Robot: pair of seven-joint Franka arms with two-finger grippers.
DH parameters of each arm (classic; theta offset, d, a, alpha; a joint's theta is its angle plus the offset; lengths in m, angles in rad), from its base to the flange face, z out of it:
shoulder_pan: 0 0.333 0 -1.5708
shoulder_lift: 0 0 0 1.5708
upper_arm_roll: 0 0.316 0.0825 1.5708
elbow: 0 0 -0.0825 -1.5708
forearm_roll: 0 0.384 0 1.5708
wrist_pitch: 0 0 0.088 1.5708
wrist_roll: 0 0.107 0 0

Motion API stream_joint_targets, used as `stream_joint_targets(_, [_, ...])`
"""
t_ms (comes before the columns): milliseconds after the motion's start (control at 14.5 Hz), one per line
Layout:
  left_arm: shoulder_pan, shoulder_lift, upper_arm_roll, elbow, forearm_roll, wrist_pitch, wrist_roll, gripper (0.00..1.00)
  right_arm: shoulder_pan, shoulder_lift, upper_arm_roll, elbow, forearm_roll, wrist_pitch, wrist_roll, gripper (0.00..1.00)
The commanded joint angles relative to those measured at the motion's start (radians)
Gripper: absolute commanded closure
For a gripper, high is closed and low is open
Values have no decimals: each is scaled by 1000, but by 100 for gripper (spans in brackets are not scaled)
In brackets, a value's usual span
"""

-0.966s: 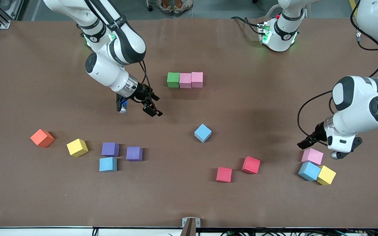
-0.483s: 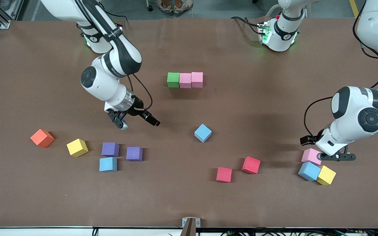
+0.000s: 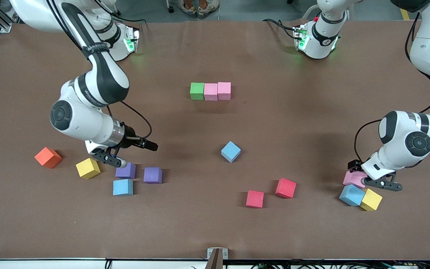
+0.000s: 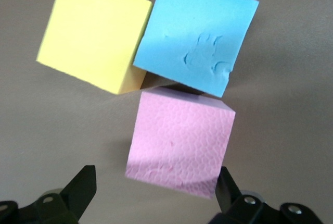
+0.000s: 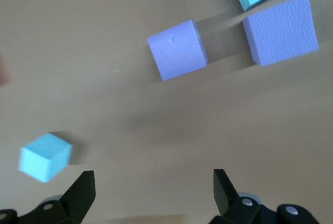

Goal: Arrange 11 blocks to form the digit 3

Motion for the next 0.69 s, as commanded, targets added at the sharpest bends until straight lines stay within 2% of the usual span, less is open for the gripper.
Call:
stream_joint_targets(0, [-2,12,-11,25,7,19,-7,0,35,87,12,83,-227,0,-36,0])
stream_joint_targets(69, [-3,12,-11,27,7,20,-7,0,45,115,12,110,-317,2,-43,0])
stream_joint_targets(138, [-3,12,-11,25,7,23,-6,0,45,137,12,124,-342,6,-57,0])
stream_joint_targets(345, [-11,33,-11,22,10,103,-12,0,29,216,12,196,-341,39,-74,0])
stream_joint_targets(483, [-13,41,-11,24,13,109,-12,1,28,259,12,238,-340,57,-94,0])
stream_joint_targets(621, [-14,41,-11,24,7,109,-33,23,31,288,12,248,-346,88,-100,0])
